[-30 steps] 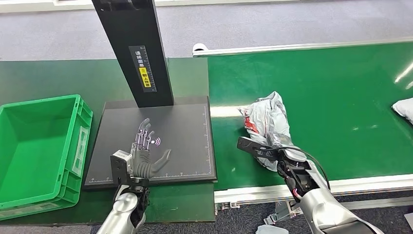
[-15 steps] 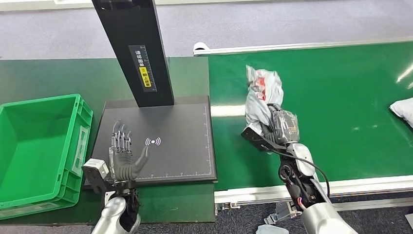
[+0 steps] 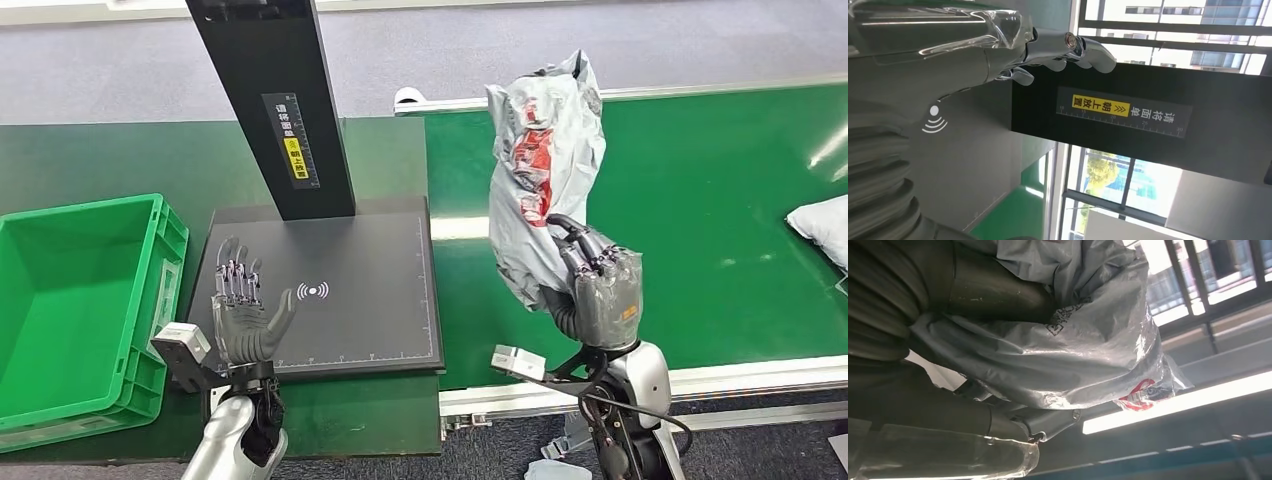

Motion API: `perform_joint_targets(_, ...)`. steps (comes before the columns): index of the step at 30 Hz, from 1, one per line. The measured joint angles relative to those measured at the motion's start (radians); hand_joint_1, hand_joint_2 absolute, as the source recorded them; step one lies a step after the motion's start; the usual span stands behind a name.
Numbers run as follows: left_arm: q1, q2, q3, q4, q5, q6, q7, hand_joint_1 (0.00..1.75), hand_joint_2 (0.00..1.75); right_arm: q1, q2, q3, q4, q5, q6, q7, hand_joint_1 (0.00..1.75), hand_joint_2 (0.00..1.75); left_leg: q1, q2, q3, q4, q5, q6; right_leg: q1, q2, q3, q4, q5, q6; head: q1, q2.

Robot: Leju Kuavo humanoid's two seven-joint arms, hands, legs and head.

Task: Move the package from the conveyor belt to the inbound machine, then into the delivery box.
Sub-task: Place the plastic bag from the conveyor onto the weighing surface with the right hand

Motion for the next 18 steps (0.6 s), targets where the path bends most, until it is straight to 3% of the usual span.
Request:
perform_joint_targets(3,-0.002,-0.001,0.0,-0.007,-0.029,0.025,0.0,0.0,1.75,-0.03,-0.016,0.123,0.033,0.071,0.049,0.088,1.75,1.75,0.0,0.002,0.0,0.0,0.0,0.0,0.001,0.002,0.0,0.0,0.0,0.0,0.0,0.0)
perform_joint_targets(6,-0.011,-0.008,0.0,-0.014,-0.05,0.031,0.0,0.0,1.75,-0.098,-0.028,0.299,0.153,0.135,0.181,0.184,1.75,1.75,0.001,0.002,0.002,0.0,0.0,0.0,0.001,0.003,0.0,0.0,0.0,0.0,0.0,0.0)
perform_joint_targets(10,-0.021,-0.017,-0.002,-0.015,-0.056,0.031,0.0,0.0,1.75,-0.163,-0.024,0.487,0.361,0.148,0.303,0.211,1.75,1.75,0.001,-0.001,0.001,0.0,0.0,0.0,0.002,0.0,0.001,0.0,0.0,0.0,0.0,0.0)
perform_joint_targets(18,-0.034,-0.02,-0.005,-0.01,-0.056,0.031,0.0,0.0,1.75,-0.268,-0.014,0.641,0.549,0.138,0.386,0.231,1.75,1.75,0.0,0.003,0.004,0.0,0.0,0.0,0.001,0.002,0.002,0.0,0.0,0.0,0.0,0.0)
